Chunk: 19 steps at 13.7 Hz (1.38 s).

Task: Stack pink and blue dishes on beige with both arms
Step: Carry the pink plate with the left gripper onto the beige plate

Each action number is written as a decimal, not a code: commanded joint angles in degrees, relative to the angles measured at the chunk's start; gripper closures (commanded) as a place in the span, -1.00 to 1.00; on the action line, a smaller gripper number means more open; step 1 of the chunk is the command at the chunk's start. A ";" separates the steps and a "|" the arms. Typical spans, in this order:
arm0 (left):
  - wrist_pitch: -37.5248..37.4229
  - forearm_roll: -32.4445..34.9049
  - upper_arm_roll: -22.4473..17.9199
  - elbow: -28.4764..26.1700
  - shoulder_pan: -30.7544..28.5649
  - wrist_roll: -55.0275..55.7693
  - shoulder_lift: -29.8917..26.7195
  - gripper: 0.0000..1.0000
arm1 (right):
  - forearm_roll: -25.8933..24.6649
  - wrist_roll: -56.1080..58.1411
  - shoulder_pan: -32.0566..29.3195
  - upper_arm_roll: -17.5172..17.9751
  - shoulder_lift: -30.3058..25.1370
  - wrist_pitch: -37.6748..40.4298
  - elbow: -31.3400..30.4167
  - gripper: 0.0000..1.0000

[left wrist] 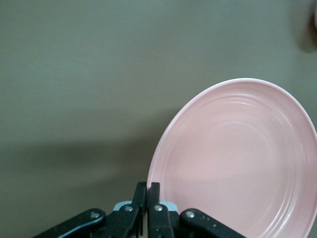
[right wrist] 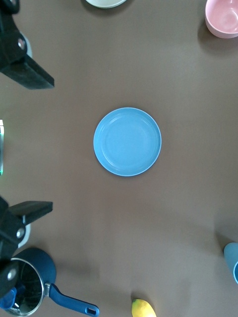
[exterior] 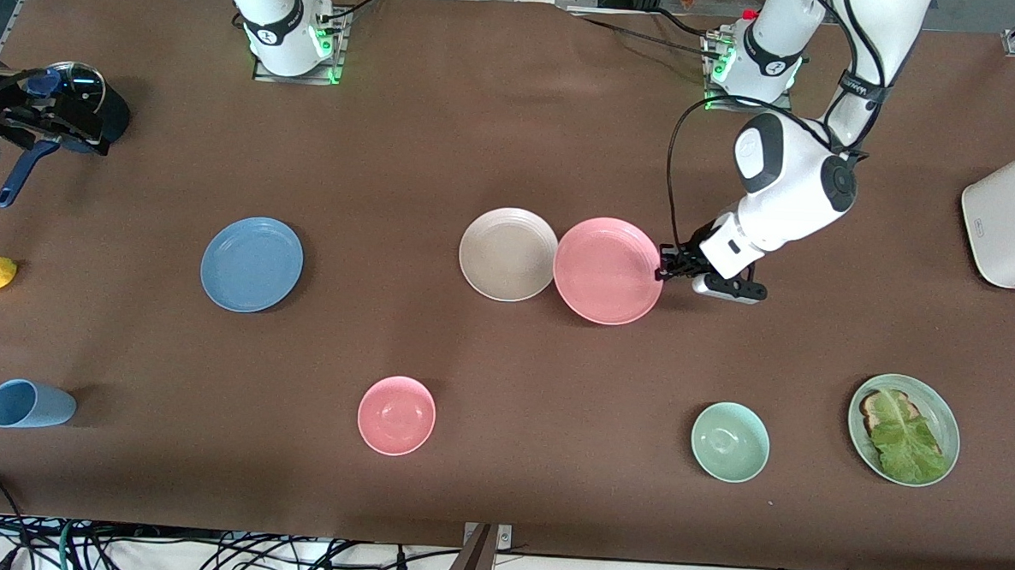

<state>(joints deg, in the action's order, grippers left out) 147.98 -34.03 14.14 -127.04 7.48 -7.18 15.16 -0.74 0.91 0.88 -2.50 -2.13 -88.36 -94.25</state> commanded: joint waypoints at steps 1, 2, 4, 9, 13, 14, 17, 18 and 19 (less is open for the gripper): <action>0.29 5.79 -1.48 5.74 5.16 5.14 5.74 1.00 | 0.65 -0.47 0.00 -0.14 0.20 0.91 0.91 -1.00; 0.29 8.69 -2.27 7.23 7.52 8.73 6.71 1.00 | 0.65 -0.47 0.00 -0.14 0.20 0.91 0.91 -1.00; 0.20 14.40 -3.06 10.04 10.79 17.34 8.73 1.00 | 0.65 -0.47 0.00 -0.14 0.20 0.99 0.91 -1.00; 0.29 17.59 -3.07 13.57 14.31 24.14 12.08 1.00 | 0.65 -0.47 0.00 -0.14 0.11 0.99 0.91 -1.00; 0.38 17.68 -4.38 13.13 16.95 24.76 12.17 1.00 | 0.65 -0.47 0.00 -0.14 0.20 0.99 0.91 -1.00; 0.38 17.68 -4.56 12.78 17.30 24.85 12.00 1.00 | 0.65 -0.47 0.00 -0.14 0.11 0.99 0.91 -1.00; 0.99 17.77 -5.26 11.82 19.40 28.00 11.82 1.00 | 0.65 -0.30 -0.08 -0.23 0.20 0.91 0.82 -1.00; 1.78 17.77 -5.52 11.20 20.28 28.62 11.73 1.00 | 0.65 -0.38 -0.08 -0.23 0.11 0.99 0.82 -1.00; 2.39 17.77 -5.53 10.85 20.81 28.98 11.73 1.00 | 0.65 -0.38 -0.08 -0.14 0.11 0.91 0.91 -1.00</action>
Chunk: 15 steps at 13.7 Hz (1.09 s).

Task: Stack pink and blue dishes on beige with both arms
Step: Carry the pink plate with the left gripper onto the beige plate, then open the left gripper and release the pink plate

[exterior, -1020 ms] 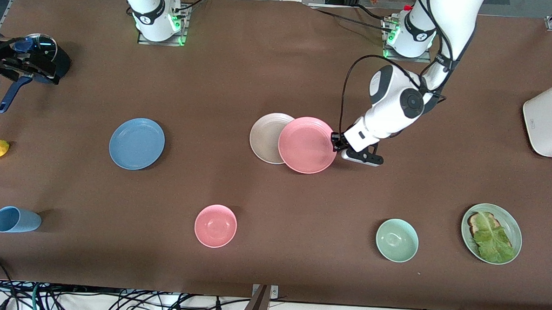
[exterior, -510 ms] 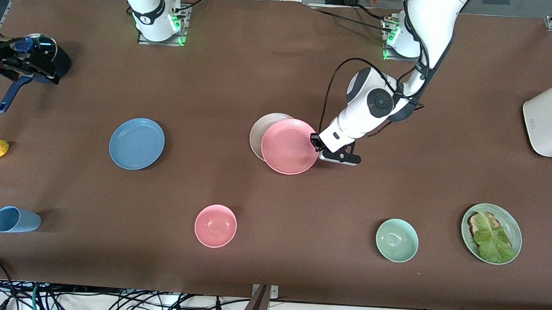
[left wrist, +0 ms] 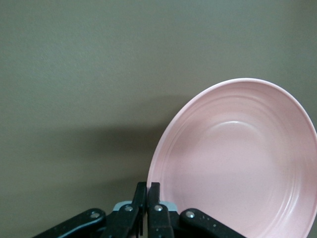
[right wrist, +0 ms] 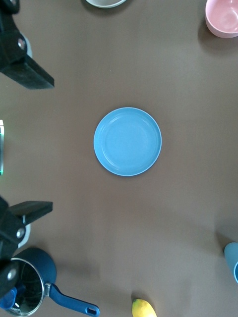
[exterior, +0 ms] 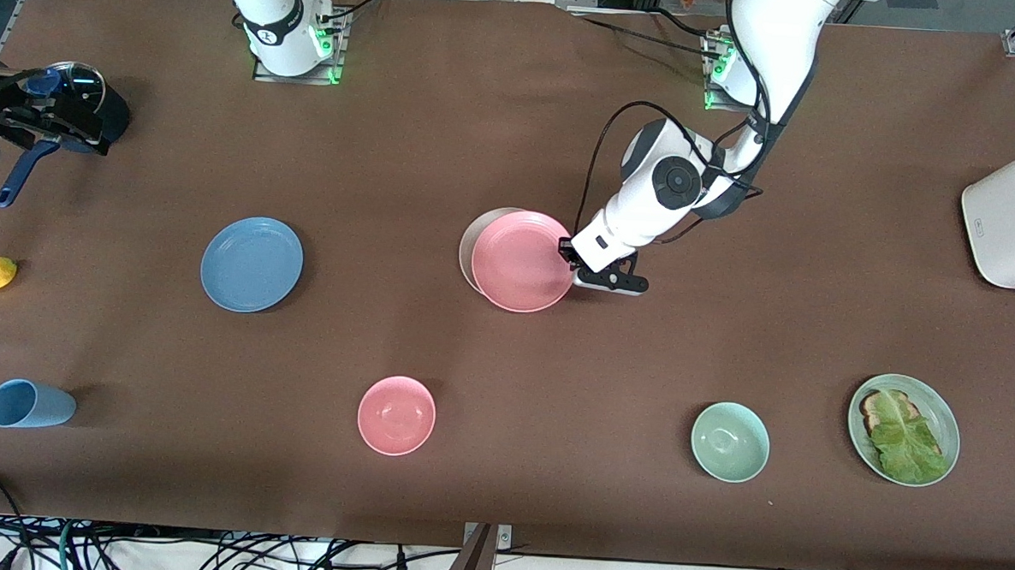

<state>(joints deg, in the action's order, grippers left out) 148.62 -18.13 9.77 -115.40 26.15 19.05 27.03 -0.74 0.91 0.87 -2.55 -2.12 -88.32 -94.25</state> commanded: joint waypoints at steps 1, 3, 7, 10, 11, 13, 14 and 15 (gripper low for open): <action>2.81 1.87 -1.15 -1.48 2.41 3.09 -0.14 1.00 | 0.57 -0.21 -0.08 -0.18 0.19 0.86 0.91 -1.00; 3.34 1.87 -1.24 -1.93 2.85 3.19 -0.14 1.00 | 0.65 0.06 -0.08 -0.18 0.19 0.86 0.82 -1.00; 3.52 1.78 -1.24 -2.63 2.85 3.45 -0.14 0.98 | 0.65 0.24 -0.08 -0.53 0.19 0.86 0.82 -1.00; 3.52 1.78 -1.59 -2.55 2.94 3.45 -0.14 0.47 | 0.65 0.32 -0.08 -0.62 0.19 0.95 0.82 -1.00; 3.52 1.78 -1.59 -2.55 2.94 3.45 -0.14 -0.26 | 0.65 0.32 -0.08 -0.62 0.19 1.04 0.82 -1.00; 3.52 1.78 -1.77 -2.46 2.85 3.54 -0.22 -0.75 | 0.65 -0.20 -0.08 -0.53 0.10 1.13 0.65 -1.00; 3.52 1.78 -2.29 -2.37 2.85 3.45 -0.57 -0.78 | 0.65 -0.20 -0.08 -0.53 0.36 0.95 0.30 -1.00; 3.26 1.69 -2.99 -2.37 2.77 3.28 -1.18 -0.87 | 0.57 -0.38 0.09 -0.44 1.23 1.13 0.21 -1.00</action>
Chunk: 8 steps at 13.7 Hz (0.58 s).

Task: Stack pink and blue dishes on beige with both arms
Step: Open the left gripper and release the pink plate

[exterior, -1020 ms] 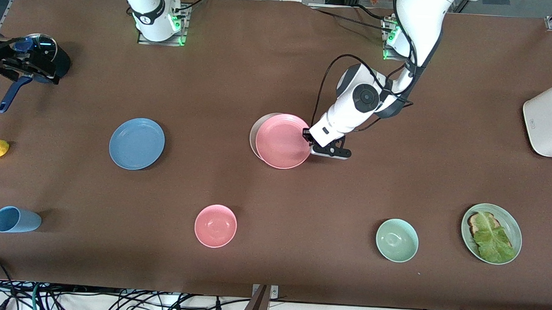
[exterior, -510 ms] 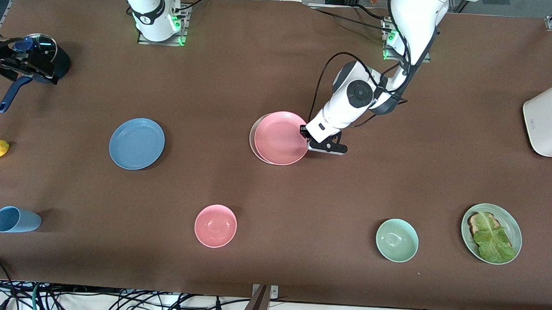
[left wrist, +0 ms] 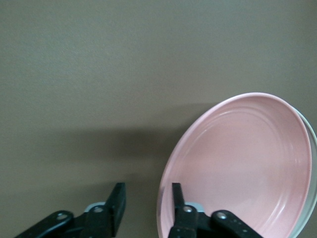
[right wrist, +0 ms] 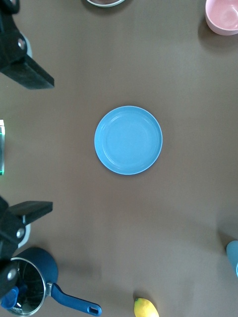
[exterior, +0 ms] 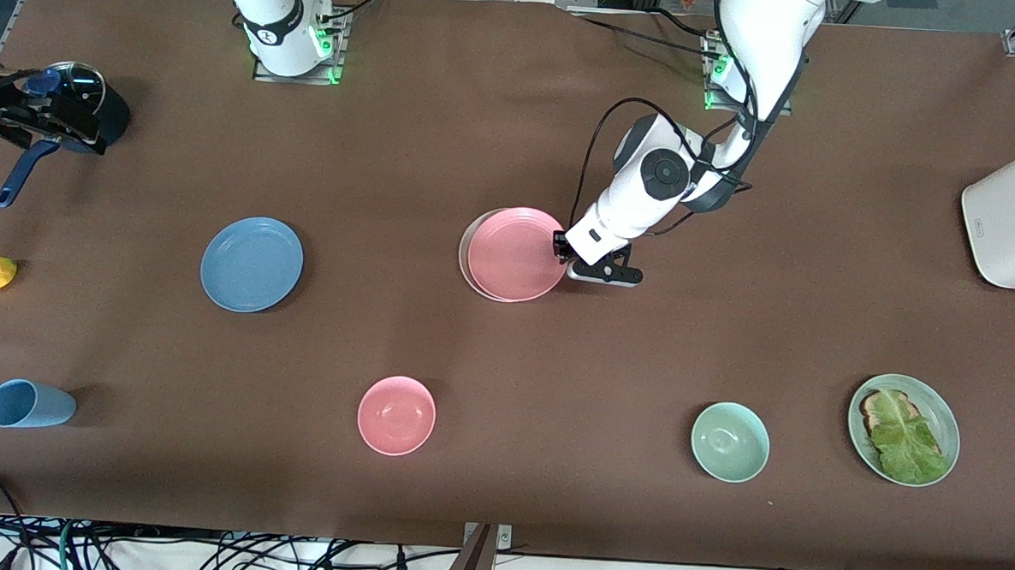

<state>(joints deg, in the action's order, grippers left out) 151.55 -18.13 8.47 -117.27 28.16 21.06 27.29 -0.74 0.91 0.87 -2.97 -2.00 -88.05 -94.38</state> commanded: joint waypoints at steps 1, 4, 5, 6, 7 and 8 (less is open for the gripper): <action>-0.11 1.78 -2.74 -0.59 0.32 0.83 -2.50 -0.98 | 0.65 -0.47 0.18 0.25 1.91 1.30 -0.10 -1.00; -7.29 1.78 -4.94 -0.24 0.06 -0.48 -6.19 -0.99 | 0.74 0.32 0.71 0.69 6.29 3.40 -1.50 -1.00; -9.67 1.78 -6.26 -0.16 -0.12 -2.32 -7.24 -0.99 | 1.70 0.32 0.71 0.69 7.44 2.71 -2.55 -1.00; -11.69 1.78 -7.49 -0.07 -0.82 -5.64 -7.95 -0.99 | 2.05 0.32 0.71 0.69 9.02 1.05 -3.87 -1.00; -13.54 1.60 -8.54 -0.07 -2.30 -9.94 -8.74 -0.99 | 2.06 0.32 0.71 0.69 9.90 -2.18 -6.06 -1.00; -15.47 1.43 -9.42 0.02 -4.49 -14.85 -9.53 -0.99 | 2.15 0.32 0.62 0.60 10.35 -6.22 -8.78 -1.00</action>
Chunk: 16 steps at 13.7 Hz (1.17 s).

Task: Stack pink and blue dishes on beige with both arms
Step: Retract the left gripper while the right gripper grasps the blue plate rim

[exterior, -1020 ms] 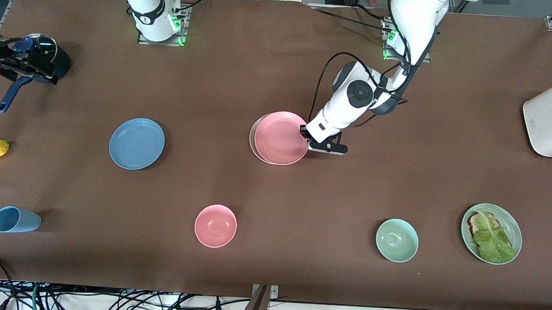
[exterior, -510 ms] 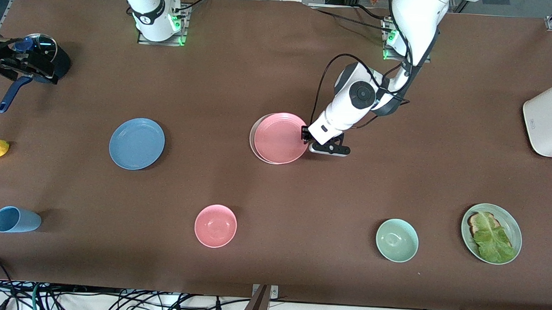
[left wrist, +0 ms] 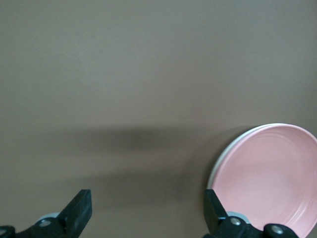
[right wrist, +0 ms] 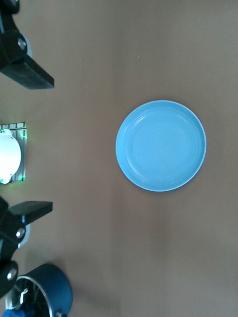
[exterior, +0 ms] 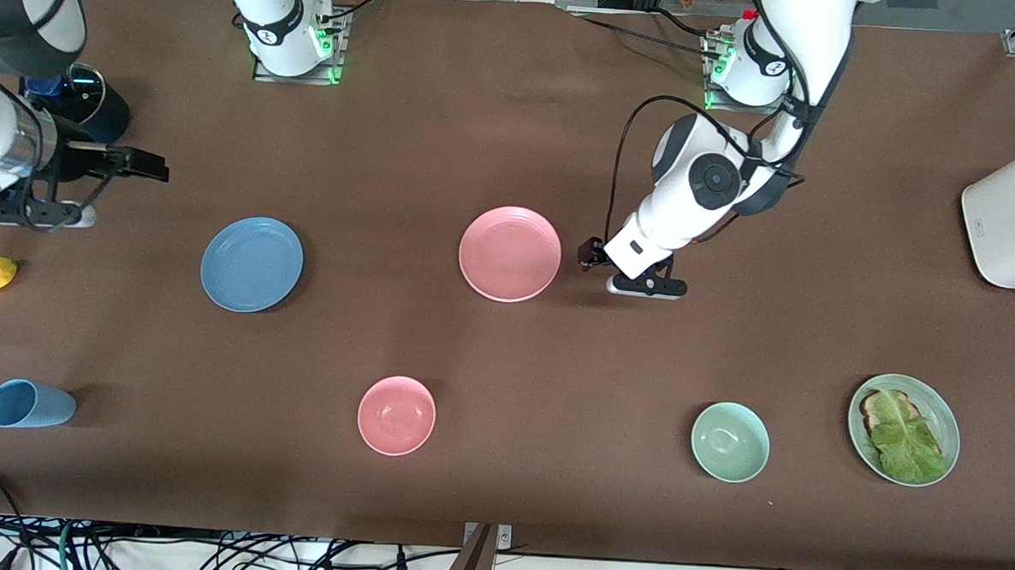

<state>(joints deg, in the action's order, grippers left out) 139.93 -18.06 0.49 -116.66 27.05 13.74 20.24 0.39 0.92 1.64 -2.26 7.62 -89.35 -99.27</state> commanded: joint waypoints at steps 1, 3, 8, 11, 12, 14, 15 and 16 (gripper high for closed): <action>-6.14 1.27 -2.94 -0.41 -5.41 -12.90 -3.10 -0.99 | 1.02 0.31 -0.32 -0.37 0.90 -8.61 -6.52 -1.00; -12.37 1.27 -7.33 1.34 -7.79 -21.53 -4.33 -0.99 | 1.02 1.36 -0.58 -0.72 2.30 -14.69 -9.97 -1.00; -21.36 7.21 -9.73 5.47 -18.06 -31.40 -7.05 -0.99 | 9.00 10.31 -1.72 -4.40 10.47 -21.47 -10.42 -0.99; -26.27 9.09 -9.11 7.06 -21.85 -30.97 -10.03 -0.99 | 12.44 16.72 -3.91 -4.86 14.95 -24.72 -10.42 -0.85; -27.42 9.09 -8.41 7.50 -22.99 -30.97 -11.00 -0.99 | 14.01 20.40 -4.71 -4.85 16.79 -26.91 -10.42 -0.84; -29.71 10.92 -5.35 8.73 -26.15 -29.92 -12.33 -0.99 | 17.79 24.64 -5.42 -4.94 19.35 -29.47 -10.42 -0.58; -29.89 12.94 -3.41 9.08 -27.56 -28.09 -13.11 -0.99 | 18.68 26.40 -5.94 -4.86 20.40 -31.22 -10.42 -0.43; -30.24 14.53 -1.22 9.17 -28.88 -25.98 -13.99 -0.99 | 19.64 27.90 -6.12 -4.85 21.37 -32.54 -10.42 -0.29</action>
<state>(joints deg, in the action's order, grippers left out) 111.51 -7.21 -5.00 -108.29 0.97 -15.67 8.08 17.50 25.15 -3.52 -7.59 27.63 -119.81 -109.94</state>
